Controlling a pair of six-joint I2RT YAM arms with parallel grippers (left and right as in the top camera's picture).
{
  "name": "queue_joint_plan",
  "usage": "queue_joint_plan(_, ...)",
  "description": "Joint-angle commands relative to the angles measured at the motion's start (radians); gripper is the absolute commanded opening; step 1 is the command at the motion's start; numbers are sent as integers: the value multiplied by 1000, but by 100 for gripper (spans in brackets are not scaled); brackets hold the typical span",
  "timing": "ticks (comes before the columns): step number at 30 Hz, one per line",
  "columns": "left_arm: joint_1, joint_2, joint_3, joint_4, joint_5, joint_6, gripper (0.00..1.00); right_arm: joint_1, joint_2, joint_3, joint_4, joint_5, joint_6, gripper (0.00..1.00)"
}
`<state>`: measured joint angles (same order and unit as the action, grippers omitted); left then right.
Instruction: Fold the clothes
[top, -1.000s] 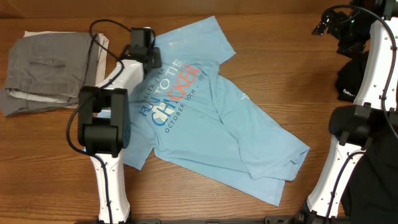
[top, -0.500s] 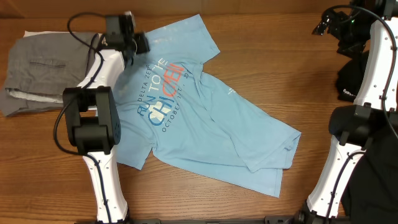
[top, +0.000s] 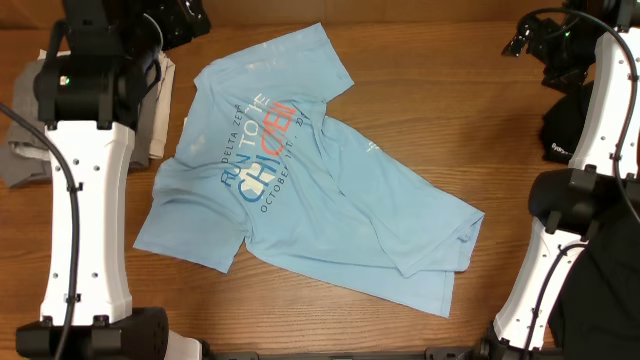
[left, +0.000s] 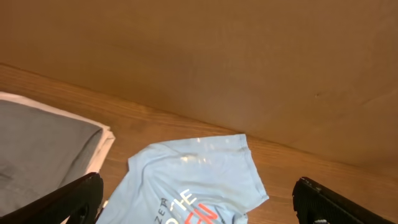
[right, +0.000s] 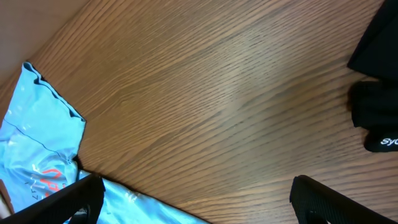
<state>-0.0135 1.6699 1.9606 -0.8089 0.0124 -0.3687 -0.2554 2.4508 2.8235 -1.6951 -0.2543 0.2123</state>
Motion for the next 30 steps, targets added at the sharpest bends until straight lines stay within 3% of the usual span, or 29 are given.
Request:
queue_joint_plan(1,0,43,-10,-10,-30,-21,100,-4,-22,-3,3,7,-4,100)
queue_joint_plan(5,0,55,-10,-11,-30,-21,100,-4,-22,-3,72,-13,0,100)
queue_joint_plan(8,0,56,-10,-11,-30,-21,100,-4,-22,-5,3,-47,0,100)
queue_joint_plan(11,0,56,-10,-11,-30,-21,100,-9,-38,-7,0,-139,-114,100)
queue_joint_plan(16,0,56,-10,-11,-30,-21,100,-9,-217,-126,1,-182,-71,100)
queue_joint_plan(21,0,56,-10,-11,-30,-21,100,2,-628,-541,1,-49,-71,100)
queue_joint_plan(27,0,56,-10,-10,-30,-21,100,26,-1108,-1150,3,-35,-84,100)
queue_joint_plan(30,0,56,-10,-10,-30,-21,100,108,-1250,-1394,21,-39,-139,100)
